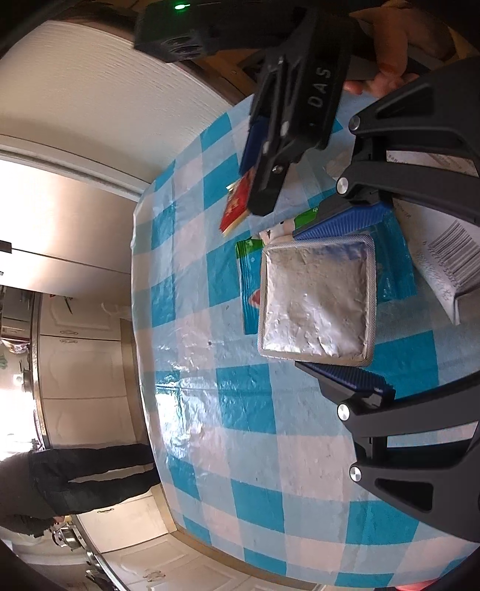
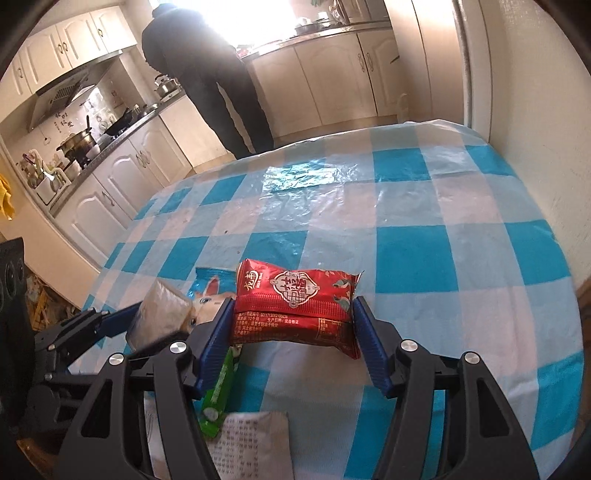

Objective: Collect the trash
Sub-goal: 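Grasp the red snack packet with the right tool while the left tool grasps the silver foil packet, then carry the red packet and silver foil packet over the orange bucket with both tools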

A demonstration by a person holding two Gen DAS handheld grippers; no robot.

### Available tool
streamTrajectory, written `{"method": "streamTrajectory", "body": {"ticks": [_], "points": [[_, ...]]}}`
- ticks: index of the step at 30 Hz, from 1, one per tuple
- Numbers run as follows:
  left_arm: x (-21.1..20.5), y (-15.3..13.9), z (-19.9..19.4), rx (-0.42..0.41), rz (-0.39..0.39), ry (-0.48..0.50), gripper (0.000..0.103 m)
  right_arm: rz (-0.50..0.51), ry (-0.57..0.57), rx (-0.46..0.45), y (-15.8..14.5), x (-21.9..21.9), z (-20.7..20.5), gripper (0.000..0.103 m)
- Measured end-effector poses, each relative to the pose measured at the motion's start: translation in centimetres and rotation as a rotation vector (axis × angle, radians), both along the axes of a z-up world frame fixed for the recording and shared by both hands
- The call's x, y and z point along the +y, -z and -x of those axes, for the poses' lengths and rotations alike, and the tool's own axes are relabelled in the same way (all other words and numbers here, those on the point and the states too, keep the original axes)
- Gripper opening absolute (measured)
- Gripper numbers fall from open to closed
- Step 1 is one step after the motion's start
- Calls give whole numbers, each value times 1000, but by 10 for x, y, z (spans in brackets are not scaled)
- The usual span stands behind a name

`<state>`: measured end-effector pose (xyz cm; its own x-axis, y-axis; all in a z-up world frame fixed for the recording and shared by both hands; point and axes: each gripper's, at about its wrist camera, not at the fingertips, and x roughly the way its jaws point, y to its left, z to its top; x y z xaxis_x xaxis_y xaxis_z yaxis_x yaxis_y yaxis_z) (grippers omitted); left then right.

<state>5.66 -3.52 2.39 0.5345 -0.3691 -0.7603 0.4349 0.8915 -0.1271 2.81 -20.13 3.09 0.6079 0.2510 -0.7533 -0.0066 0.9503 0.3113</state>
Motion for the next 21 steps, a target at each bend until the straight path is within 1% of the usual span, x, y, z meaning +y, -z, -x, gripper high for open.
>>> {"method": "streamTrajectory", "body": {"ticks": [10,21], "points": [[16,-18,16,-24,28,-24,63,-11,-6,-12,-7,9,31,63],[39,-37,41,-52,65,-51,63,-11,-30,-54,-27,27,62,63]]}}
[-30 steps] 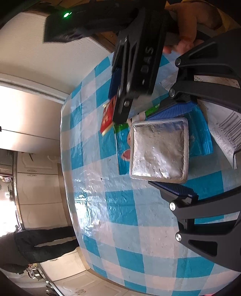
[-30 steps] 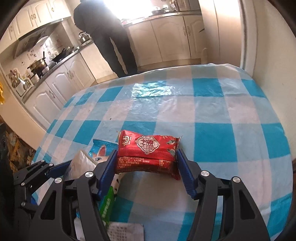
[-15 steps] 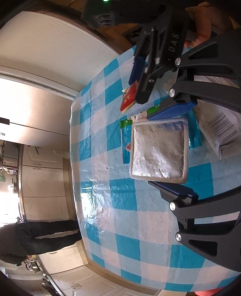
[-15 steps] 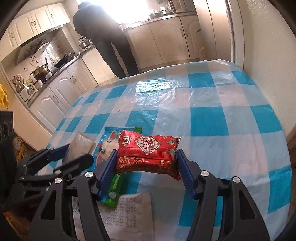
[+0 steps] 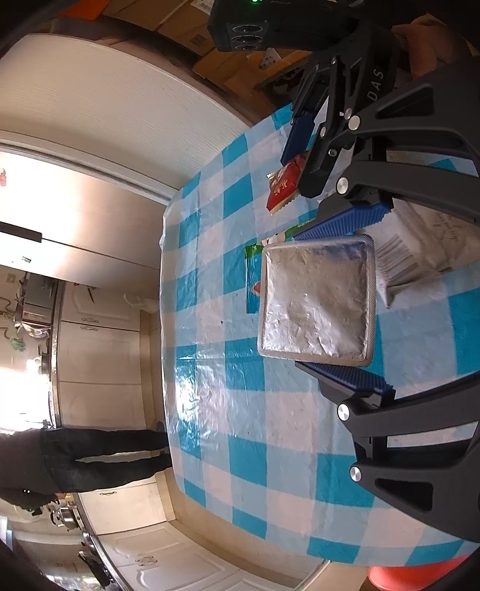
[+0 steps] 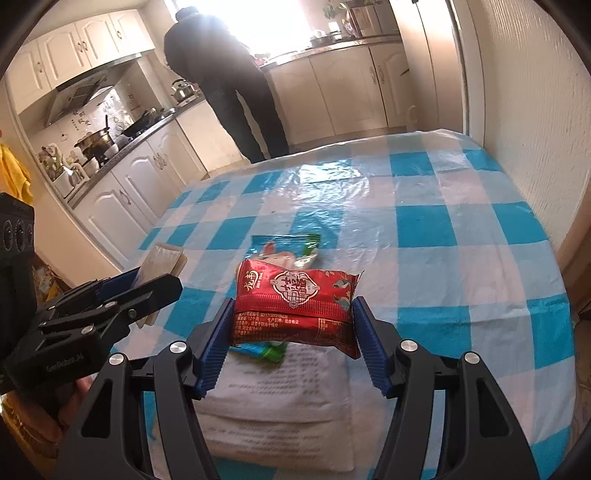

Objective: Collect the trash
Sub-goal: 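Carry the red packet and silver foil packet over the orange bucket with both tools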

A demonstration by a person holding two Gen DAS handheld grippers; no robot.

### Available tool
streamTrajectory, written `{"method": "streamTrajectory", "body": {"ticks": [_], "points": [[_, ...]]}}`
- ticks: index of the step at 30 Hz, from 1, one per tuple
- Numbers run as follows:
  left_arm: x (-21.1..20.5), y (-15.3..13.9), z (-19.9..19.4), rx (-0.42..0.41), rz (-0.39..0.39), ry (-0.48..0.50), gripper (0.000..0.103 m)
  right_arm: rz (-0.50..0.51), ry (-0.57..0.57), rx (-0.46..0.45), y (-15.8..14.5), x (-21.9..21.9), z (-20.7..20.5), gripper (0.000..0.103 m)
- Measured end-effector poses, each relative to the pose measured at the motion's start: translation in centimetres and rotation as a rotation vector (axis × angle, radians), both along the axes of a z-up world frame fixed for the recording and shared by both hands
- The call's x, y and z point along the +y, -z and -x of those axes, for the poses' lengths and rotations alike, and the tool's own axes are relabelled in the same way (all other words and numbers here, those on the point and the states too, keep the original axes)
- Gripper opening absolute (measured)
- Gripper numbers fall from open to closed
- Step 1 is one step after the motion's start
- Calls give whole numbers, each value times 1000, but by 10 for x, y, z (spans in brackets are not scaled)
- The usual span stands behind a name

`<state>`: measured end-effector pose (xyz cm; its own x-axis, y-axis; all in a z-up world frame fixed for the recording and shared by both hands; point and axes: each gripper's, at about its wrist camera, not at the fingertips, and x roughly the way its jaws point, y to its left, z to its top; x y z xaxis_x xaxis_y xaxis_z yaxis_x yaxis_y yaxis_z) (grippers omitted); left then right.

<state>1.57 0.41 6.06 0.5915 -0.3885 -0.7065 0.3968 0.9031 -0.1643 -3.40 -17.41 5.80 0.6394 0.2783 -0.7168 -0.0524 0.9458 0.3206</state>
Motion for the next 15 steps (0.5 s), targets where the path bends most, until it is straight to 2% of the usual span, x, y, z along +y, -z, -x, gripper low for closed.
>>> {"method": "streamTrajectory", "body": {"ticks": [15], "points": [[56,-18,42,-19,43,-86,63,13,-73,-17,-18,41,28,63]]}}
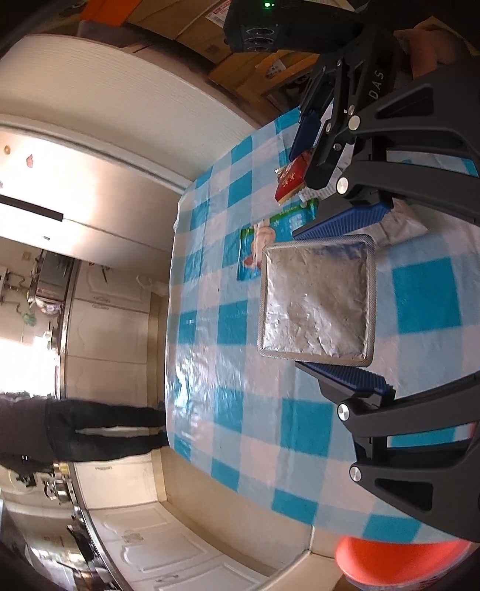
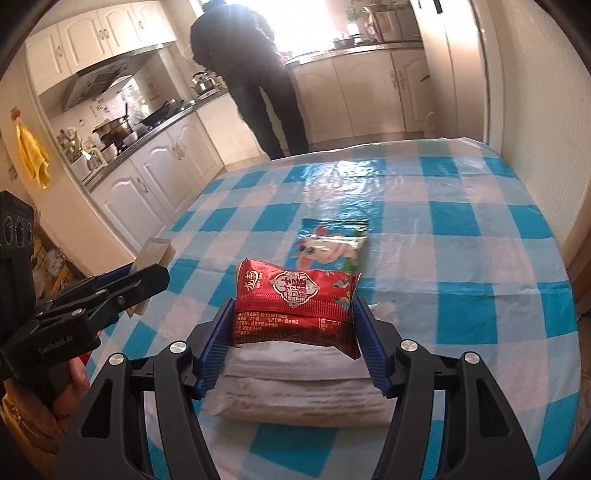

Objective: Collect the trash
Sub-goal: 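Carry the red packet and silver foil packet over the orange bucket with both tools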

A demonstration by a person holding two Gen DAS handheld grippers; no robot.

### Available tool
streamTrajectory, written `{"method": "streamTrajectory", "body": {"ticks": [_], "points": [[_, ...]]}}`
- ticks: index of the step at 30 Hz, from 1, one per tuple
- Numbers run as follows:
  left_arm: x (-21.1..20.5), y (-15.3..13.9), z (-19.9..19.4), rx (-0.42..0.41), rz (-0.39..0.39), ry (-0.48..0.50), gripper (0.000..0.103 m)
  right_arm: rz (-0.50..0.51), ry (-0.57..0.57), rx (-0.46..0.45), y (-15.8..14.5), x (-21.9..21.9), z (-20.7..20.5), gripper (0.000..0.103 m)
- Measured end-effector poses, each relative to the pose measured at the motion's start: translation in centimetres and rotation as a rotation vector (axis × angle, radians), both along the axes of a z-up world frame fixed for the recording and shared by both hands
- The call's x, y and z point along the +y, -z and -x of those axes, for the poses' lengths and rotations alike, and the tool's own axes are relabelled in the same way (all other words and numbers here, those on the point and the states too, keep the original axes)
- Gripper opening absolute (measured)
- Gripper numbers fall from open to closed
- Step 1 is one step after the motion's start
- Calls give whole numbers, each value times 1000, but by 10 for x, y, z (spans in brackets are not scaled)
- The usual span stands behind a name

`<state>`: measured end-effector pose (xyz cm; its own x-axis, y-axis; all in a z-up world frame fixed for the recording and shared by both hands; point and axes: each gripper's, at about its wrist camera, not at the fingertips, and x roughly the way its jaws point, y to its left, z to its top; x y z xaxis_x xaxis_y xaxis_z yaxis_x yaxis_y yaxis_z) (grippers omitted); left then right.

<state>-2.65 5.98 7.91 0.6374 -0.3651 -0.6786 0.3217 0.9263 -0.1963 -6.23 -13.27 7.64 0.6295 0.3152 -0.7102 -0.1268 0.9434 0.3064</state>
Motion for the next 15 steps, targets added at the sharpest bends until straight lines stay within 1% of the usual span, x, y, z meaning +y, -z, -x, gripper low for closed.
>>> {"method": "streamTrajectory", "body": {"ticks": [9,15], "points": [[53,-17,30,-43,14,-96,63,5,-92,-7,-17,43,12,63],[105,-17,52,-45,2,-210,63,14,-175,-6,-24,84,17,64]]}}
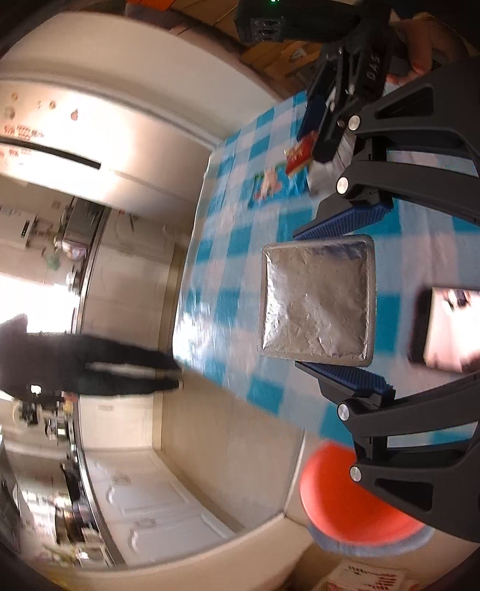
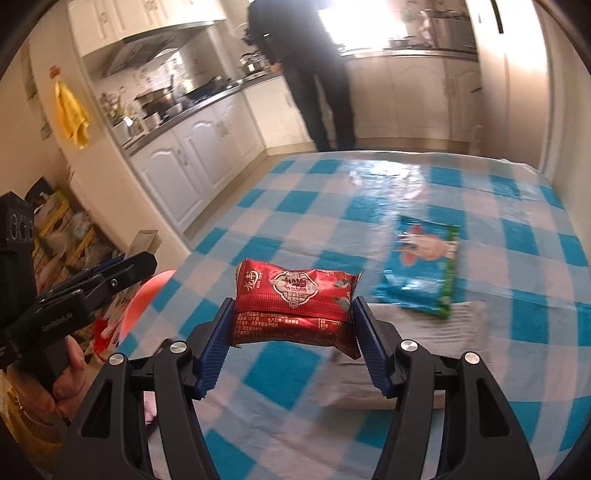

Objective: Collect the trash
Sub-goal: 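Carry the red packet and silver foil packet over the orange bucket with both tools, then open both tools to drop the red and foil packets into the bucket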

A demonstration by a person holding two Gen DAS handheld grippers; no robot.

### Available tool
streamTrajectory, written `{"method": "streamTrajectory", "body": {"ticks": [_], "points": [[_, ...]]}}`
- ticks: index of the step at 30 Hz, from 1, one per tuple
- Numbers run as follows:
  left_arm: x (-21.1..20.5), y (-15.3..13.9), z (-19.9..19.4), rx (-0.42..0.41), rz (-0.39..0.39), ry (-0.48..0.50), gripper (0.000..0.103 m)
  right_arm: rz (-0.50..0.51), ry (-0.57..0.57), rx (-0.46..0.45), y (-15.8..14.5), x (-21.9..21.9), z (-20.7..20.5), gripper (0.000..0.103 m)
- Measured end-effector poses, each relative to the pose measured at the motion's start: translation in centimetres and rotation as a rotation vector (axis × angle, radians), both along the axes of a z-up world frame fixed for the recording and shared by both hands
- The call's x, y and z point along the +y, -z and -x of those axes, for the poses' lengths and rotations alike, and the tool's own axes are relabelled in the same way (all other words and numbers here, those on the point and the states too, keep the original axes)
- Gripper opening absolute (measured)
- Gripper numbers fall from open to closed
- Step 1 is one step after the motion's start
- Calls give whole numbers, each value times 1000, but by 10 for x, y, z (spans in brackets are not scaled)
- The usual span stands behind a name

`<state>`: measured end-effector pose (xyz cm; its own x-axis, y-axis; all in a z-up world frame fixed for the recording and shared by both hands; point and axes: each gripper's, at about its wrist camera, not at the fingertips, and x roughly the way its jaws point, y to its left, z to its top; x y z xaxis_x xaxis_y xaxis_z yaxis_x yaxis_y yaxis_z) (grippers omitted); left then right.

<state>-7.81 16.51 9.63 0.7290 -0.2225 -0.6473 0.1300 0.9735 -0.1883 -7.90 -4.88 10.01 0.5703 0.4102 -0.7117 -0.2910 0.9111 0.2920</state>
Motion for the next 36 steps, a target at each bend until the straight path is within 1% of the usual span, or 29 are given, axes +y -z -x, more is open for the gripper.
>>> {"method": "streamTrajectory", "body": {"ticks": [4,13,17,19,25,30,36], "points": [[44,6,17,9,-16,-96,63,4,-68,12,-3,31,1,64],[141,28,44,63,-3,-310,63,54,-259,30,-11,117,0,64],[165,39,48,86,-1,-371,63,72,-350,36,-14,157,-3,64],[175,44,49,99,8,-391,63,84,-386,37,-15,174,-5,64],[196,61,48,131,22,-434,63,95,-479,83,-11,223,-17,64],[203,76,41,161,-7,-453,63,111,-539,117,-1,257,-29,64],[207,92,33,198,-35,-468,63,114,-579,187,18,292,-45,64]]}}
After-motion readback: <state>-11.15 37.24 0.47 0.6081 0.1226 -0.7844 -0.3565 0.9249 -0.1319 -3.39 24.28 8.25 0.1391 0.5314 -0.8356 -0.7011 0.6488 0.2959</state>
